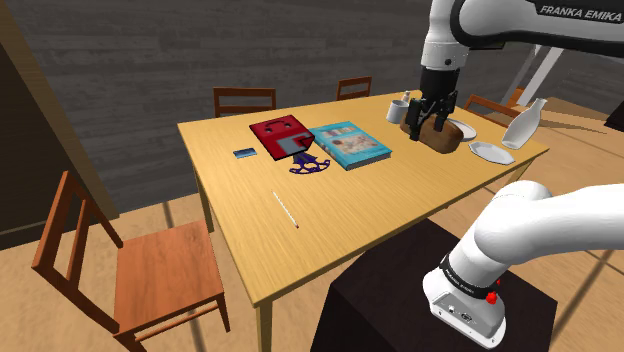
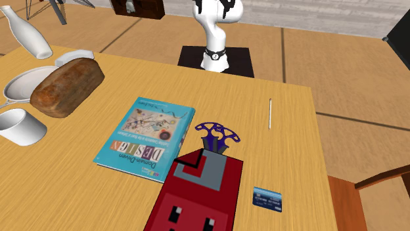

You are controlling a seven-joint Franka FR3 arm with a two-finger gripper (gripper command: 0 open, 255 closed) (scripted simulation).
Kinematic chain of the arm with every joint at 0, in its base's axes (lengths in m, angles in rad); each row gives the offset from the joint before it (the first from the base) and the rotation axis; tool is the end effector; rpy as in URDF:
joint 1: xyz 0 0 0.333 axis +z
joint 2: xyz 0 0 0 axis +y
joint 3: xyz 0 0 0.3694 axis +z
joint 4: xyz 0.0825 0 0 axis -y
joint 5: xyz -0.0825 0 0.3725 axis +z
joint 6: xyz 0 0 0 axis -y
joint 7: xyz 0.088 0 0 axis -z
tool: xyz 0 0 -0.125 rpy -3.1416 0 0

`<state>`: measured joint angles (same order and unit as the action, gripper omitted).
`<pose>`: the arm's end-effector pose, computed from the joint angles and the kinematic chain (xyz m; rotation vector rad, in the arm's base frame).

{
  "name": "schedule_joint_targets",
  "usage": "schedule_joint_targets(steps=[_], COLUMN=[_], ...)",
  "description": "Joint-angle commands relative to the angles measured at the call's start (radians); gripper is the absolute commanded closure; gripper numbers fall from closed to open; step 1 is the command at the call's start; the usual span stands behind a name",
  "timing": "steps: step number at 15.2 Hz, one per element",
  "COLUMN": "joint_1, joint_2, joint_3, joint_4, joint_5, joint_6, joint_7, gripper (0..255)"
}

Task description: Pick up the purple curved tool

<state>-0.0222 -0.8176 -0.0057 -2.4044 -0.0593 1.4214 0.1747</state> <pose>0.2266 -0.0151 0.5848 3.0485 -0.3127 -0.2470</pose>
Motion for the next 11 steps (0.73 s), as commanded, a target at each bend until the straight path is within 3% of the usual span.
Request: schedule_joint_targets(steps=[1,11], joint_1=[0.0,-0.077], joint_2=[0.0,0.237], joint_3=[0.0,0.124], joint_4=[0.0,-0.067], joint_5=[0.0,0.105], joint_6=[0.0,0.378], joint_7=[0.0,0.383], gripper=[0,0])
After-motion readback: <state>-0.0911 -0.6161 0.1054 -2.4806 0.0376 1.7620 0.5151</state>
